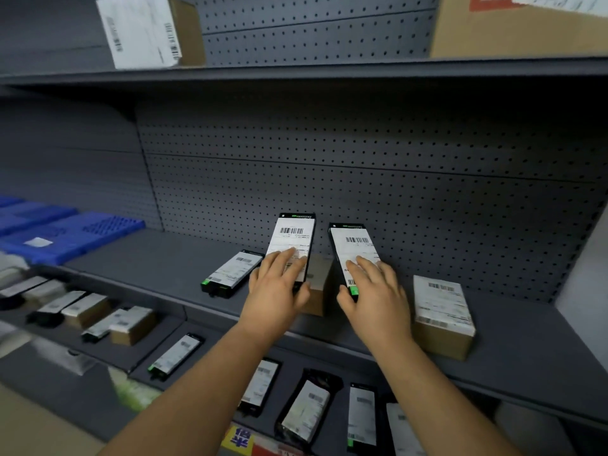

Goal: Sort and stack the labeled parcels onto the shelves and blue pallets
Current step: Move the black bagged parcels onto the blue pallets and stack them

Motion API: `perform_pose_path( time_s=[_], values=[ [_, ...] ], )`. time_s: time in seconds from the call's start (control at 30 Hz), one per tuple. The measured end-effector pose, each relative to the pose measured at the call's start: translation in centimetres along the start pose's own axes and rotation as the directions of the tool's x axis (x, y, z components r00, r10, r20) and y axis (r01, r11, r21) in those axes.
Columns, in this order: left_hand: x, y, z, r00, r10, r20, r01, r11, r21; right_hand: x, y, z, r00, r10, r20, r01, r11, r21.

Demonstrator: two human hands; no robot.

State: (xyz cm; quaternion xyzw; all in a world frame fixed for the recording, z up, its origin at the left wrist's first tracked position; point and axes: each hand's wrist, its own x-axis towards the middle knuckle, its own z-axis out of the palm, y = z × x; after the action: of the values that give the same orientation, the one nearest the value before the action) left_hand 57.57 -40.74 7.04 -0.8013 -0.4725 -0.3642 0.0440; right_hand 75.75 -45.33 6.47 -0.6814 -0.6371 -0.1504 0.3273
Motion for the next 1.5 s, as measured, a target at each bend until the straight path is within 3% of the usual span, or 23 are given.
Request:
perform_pose_path(
  time_s=[0.47, 0.87, 1.13, 1.5],
  values=[
    [-1.1, -19.4, -8.0, 0.998, -0.057, -0.005, 0.058, 0.998, 0.034, 2.9, -19.8, 8.5, 0.999, -0.035, -0.017, 0.035, 0.999, -0.013],
    [-1.8, -35.3, -12.5, 0.971, -0.238, -0.021, 0.239, 0.964, 0.117, 8.0, -33.8, 18.7, 0.987, -0.155, 0.039, 0.152, 0.985, 0.079],
    [1.0, -45.2, -16.1, 0.948, -0.315, -0.053, 0.319, 0.92, 0.228, 13.4, -42.3, 26.0, 0.972, -0.234, 0.018, 0.227, 0.954, 0.195],
    [2.6, -55.6, -18.1, 0.933, -0.353, -0.078, 0.361, 0.901, 0.242, 16.7, -50.6, 32.4, 0.963, -0.267, 0.045, 0.254, 0.949, 0.188]
  ],
)
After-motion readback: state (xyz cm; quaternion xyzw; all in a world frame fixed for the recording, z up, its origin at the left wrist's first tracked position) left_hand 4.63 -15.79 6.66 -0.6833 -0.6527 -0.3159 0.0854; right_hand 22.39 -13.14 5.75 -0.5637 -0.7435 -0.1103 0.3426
